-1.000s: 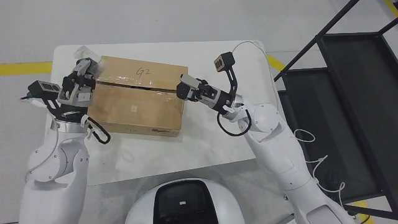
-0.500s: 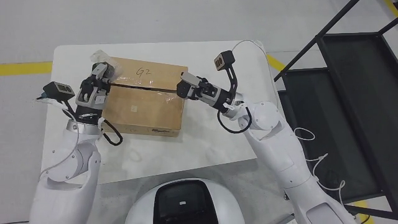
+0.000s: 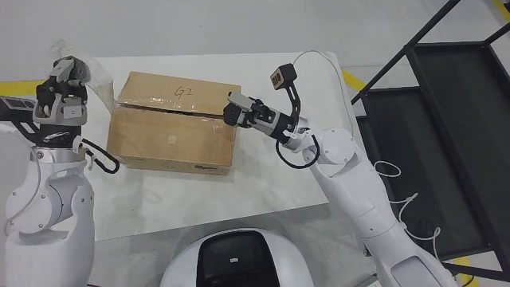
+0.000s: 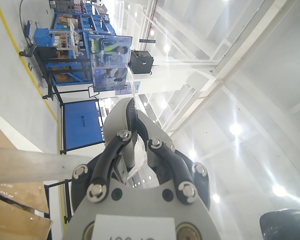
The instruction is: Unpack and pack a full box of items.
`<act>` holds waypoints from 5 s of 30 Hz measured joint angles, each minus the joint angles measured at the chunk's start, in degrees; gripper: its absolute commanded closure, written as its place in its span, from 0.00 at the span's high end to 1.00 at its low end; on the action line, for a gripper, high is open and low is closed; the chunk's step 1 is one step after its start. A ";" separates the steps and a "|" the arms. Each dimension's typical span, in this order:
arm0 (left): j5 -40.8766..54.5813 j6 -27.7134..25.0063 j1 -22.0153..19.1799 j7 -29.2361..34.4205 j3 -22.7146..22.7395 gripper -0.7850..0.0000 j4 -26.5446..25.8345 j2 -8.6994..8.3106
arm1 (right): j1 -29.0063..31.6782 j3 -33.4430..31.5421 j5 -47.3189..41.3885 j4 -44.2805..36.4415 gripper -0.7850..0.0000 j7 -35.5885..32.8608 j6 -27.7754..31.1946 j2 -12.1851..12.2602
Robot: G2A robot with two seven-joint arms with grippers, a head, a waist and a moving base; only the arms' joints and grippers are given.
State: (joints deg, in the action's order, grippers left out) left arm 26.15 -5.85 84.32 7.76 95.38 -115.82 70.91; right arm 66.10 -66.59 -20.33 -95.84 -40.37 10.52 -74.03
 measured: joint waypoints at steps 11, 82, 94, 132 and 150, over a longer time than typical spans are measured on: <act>-1.99 0.81 -1.79 -0.17 -1.16 0.00 -3.84 0.16 | -0.40 0.43 0.23 -0.30 1.00 0.14 -0.40 0.04; -21.64 0.87 -3.00 3.78 -25.80 0.31 13.10 2.52 | 4.63 -4.62 -1.58 -2.12 1.00 0.48 1.46 1.62; -18.12 0.68 0.28 7.13 -22.21 0.60 7.72 2.05 | 4.53 -4.25 -1.53 -2.21 1.00 0.87 1.22 1.71; 2.67 -3.80 11.29 8.92 5.58 0.84 7.15 0.38 | 0.70 1.99 12.77 -1.89 1.00 9.45 -21.17 1.41; 3.09 -2.71 9.44 9.73 5.36 0.85 9.59 0.43 | 0.42 0.85 12.76 -1.82 1.00 9.50 -23.47 1.59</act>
State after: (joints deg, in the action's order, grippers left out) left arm 29.23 -8.56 93.76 17.49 100.74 -106.22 71.34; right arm 66.52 -65.74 -7.57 -97.66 -30.87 -12.94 -72.45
